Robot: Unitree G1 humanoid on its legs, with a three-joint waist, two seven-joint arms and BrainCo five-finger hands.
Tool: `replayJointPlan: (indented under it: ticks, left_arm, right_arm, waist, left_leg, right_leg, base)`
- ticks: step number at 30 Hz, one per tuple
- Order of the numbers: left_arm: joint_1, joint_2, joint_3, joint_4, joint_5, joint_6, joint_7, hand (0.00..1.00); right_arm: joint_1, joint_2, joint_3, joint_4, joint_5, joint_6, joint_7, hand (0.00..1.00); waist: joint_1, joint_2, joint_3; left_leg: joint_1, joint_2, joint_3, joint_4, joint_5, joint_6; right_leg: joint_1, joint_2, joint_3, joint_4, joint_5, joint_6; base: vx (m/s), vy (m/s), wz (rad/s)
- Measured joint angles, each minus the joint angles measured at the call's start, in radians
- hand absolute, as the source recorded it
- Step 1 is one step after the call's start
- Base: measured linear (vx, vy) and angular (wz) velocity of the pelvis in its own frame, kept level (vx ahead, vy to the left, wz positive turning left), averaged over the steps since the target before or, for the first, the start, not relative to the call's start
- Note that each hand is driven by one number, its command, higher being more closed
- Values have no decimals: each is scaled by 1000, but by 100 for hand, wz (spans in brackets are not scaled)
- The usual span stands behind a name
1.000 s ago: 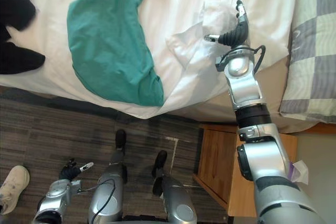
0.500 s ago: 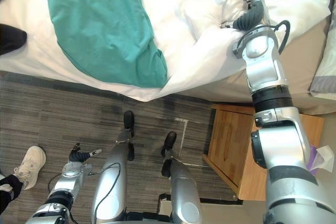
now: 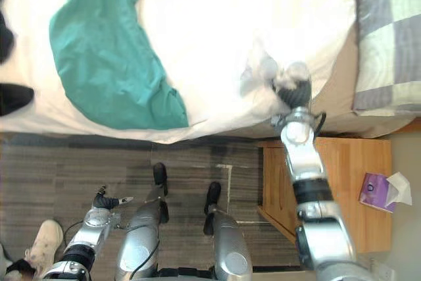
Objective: Tidy the bed and pick cloth on bed and put in laundry
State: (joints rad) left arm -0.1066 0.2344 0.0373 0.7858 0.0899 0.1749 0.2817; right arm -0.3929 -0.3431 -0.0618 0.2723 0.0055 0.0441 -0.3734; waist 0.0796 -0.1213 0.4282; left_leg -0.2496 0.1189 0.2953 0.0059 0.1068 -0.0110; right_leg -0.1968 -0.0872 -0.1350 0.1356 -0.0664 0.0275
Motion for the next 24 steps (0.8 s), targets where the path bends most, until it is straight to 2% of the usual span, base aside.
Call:
replayJointPlan:
  ticks: [1,5,8,13,20,23,24]
  left_arm:
    - [22,-4,-2,-3,0,5,-1,0]
    - [66,-28,-10,1,1,5,-15,0]
    - [107,-36,-13,2,1,-10,-33,0]
    - [200,-61,-17,34,-1,-11,-72,0]
    - [284,-90,33,75,1,-34,-147,0]
    - [304,-119,92,84,1,-39,-176,0]
    - [315,-122,108,84,1,-41,-190,0]
  right_arm:
    - [49,25,-11,-14,-11,-9,-14,0]
    - [148,76,-31,-29,-8,-41,-40,0]
    - [215,135,-78,-29,26,-71,-41,0]
    - [321,222,-145,-19,166,-116,-5,0]
    - [429,272,-245,132,281,-142,43,0]
    - [523,297,-314,167,327,-146,43,0]
    - [550,298,-323,169,336,-147,42,0]
  waist:
    - [-8,1,-25]
    - [-24,19,-79]
    - [-23,31,-110]
    - [-35,54,-173]
    - [-40,82,-233]
    - [-54,91,-249]
    - [-66,94,-251]
  left_leg:
    - [24,-2,6,-16,2,-3]
    - [107,-13,26,-51,4,-8]
    - [166,-18,31,-85,8,-12]
    - [246,-41,56,-104,-9,-16]
    - [343,-49,86,-111,-49,-24]
    - [362,-46,104,-111,-57,-30]
    - [373,-44,111,-112,-59,-33]
  right_leg:
    - [12,1,9,0,-2,3]
    - [75,-3,22,-5,-16,20]
    - [119,-6,26,-8,-26,22]
    - [192,-22,42,-35,-35,35]
    - [295,-27,67,-91,-35,40]
    - [316,-29,74,-99,-35,40]
    - [324,-29,77,-99,-35,40]
  base:
    - [107,-3,-25]
    - [80,10,-12]
    - [58,14,0]
    - [67,42,-10]
    - [70,18,-14]
    - [59,3,-15]
    - [13,1,-19]
